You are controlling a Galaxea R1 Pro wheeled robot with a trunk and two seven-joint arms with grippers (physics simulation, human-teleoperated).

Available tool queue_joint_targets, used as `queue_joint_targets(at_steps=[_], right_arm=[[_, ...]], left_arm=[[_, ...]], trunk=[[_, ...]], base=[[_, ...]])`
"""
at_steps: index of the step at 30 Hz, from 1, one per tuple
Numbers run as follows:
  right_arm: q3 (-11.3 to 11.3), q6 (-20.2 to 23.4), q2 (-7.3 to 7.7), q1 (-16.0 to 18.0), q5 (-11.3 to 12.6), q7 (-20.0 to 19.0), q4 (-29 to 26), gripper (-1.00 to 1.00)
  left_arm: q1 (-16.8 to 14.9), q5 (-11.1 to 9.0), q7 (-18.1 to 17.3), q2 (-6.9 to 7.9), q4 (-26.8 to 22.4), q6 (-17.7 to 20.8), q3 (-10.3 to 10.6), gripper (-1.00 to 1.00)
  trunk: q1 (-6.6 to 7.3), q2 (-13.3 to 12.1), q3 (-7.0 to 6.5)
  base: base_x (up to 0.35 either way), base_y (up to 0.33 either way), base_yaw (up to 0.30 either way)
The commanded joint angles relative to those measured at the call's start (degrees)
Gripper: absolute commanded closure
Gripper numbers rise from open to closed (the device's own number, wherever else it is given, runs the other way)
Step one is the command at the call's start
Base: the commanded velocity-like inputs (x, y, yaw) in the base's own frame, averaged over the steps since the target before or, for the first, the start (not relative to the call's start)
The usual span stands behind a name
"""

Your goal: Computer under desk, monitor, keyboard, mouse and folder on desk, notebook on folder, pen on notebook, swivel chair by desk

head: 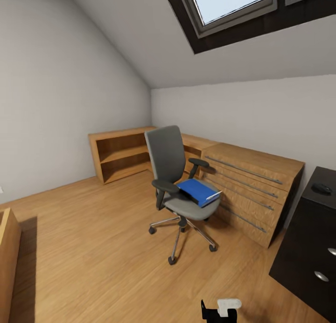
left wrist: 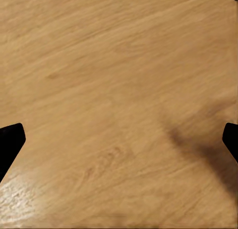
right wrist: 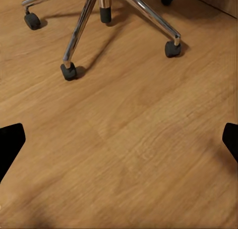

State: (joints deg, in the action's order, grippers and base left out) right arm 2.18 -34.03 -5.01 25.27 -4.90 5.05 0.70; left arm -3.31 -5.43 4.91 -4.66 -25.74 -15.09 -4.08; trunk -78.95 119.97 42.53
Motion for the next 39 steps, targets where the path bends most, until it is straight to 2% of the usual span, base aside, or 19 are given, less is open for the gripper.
queue_joint_targets(at_steps=[1, 13, 20, 27, 39], right_arm=[[0.21, -0.15, -0.05, 0.04, -0.53, 0.4, 0.1, -1.0], [0.19, -0.12, -0.36, 0.04, -0.55, 0.35, 0.26, -1.0], [0.15, -0.07, -0.44, 0.04, -0.6, 0.32, 0.27, -1.0], [0.11, -0.07, -0.44, 0.04, -0.63, 0.31, 0.43, -1.0], [0.1, -0.07, -0.45, 0.04, -0.67, 0.31, 0.53, -1.0]], left_arm=[[-0.03, -0.49, -0.1, -0.04, 0.19, -0.19, -0.08, -1.0], [-0.03, -0.52, -0.12, -0.03, 0.76, -1.44, -0.15, -1.0], [-0.03, -0.46, -0.17, -0.13, 0.88, -4.56, -0.09, -1.0], [-0.03, -0.54, -0.17, 0.06, 2.92, -4.53, 0.06, -1.0], [-0.03, -0.68, -0.05, 0.17, 3.49, -4.94, -0.24, -1.0]], trunk=[[0.24, -0.39, -0.13], [2.87, -5.2, -2.28], [4.41, -8.01, -3.39], [5.95, -10.82, -4.31], [8.58, -15.63, -5.83]], base=[[0.0, 0.0, -0.05], [0.0, 0.0, -0.21], [0.0, 0.0, -0.256], [0.0, 0.0, -0.183], [0.0, 0.0, -0.111]])
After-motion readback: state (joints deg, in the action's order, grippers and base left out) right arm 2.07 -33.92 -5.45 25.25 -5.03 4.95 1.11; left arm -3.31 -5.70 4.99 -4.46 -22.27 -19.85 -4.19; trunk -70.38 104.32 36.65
